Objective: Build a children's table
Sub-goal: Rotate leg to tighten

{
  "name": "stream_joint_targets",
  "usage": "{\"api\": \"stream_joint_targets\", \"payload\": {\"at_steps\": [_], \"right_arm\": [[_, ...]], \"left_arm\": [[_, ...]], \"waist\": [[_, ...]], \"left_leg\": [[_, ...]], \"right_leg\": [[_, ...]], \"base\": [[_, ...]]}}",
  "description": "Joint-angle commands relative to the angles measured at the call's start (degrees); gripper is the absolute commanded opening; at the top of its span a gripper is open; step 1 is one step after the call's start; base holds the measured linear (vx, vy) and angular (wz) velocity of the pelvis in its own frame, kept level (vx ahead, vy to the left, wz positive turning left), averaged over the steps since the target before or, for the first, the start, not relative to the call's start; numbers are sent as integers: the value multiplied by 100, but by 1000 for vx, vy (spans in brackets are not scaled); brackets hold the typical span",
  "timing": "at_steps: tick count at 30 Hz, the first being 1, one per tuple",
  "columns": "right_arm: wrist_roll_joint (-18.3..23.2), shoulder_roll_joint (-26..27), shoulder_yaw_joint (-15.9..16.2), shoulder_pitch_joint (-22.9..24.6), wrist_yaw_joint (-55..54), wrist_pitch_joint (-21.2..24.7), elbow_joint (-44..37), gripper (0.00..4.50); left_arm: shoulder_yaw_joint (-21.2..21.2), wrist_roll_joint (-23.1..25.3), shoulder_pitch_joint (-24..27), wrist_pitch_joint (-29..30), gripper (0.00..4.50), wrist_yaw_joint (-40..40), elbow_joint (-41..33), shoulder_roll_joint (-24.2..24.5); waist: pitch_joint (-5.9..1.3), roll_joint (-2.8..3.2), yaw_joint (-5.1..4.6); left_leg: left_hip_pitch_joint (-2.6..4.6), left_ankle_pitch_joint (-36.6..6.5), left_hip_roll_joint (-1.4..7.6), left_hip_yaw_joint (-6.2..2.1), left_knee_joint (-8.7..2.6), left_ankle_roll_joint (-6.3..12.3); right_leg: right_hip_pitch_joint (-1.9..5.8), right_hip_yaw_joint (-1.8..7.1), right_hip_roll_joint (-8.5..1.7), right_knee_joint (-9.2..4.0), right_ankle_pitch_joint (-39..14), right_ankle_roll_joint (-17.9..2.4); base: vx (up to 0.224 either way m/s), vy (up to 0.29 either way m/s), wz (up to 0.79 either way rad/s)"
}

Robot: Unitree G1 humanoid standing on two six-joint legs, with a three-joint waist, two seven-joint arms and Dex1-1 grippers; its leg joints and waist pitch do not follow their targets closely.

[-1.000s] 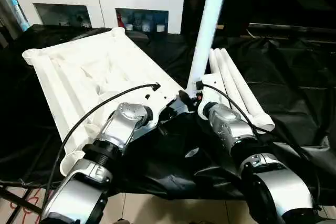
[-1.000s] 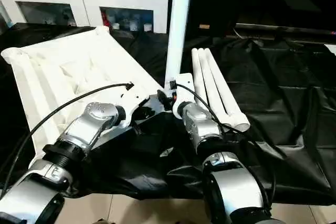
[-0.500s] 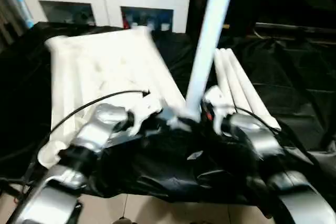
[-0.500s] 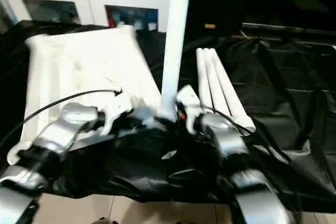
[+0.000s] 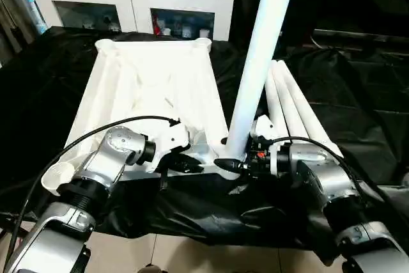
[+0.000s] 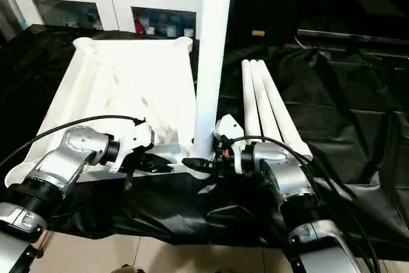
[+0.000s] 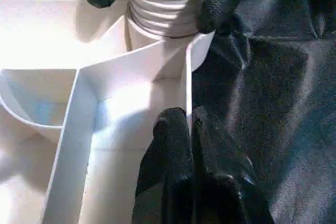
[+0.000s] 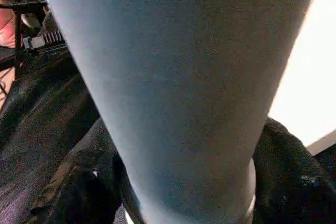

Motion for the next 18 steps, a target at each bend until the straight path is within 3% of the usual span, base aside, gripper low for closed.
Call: {"api": "stream_joint_targets", "payload": {"at_steps": [1,5,7,8,14,16,18], "right_arm": [[6,30,128,43,78,80,-134,283],[-62,137,54,10,-306,185,57,273],[-216,320,-84,-141,-1014,157,456,273],[-264,378,-129,-191,-1241,164,575,273],[-347,1015,-540,-777,-3183,263,1701,272],[-305,1153,-633,-905,-3548,274,1897,272],[-265,1418,-802,-1169,-4280,250,2312,272]], "left_arm": [[-89,-16,-111,-39,0,-68,14,-56],[-30,6,-94,10,0,82,33,-96],[43,30,-114,79,0,364,64,-188],[69,43,-128,112,0,470,80,-223],[352,357,-423,1029,0,2162,301,-734],[449,373,-490,1218,0,2545,342,-877],[576,367,-549,1454,0,3027,312,-1152]], "waist": [[-384,15,-3],[-372,5,-7],[-362,-1,-24],[-345,7,-79],[-313,-11,-248],[-316,-10,-246],[-330,-44,-249]], "left_leg": [[77,-1546,155,-7,-372,173],[77,-1567,150,-7,-376,163],[77,-1636,141,-11,-379,125],[99,-1833,127,-31,-386,10],[120,-2169,99,-80,-367,-98],[150,-2207,88,-75,-339,-53],[123,-2125,86,-65,-342,-23]], "right_leg": [[285,290,-357,-420,-1739,-1111],[277,288,-360,-434,-1870,-1067],[271,288,-370,-458,-2082,-1005],[244,274,-373,-484,-2420,-956],[208,217,-378,-592,-3226,-665],[180,207,-389,-637,-3329,-634],[189,213,-382,-620,-3211,-634]], "base": [[0,0,0],[0,0,0],[0,0,0],[0,0,0],[0,0,0],[0,0,0],[0,0,0]]}}
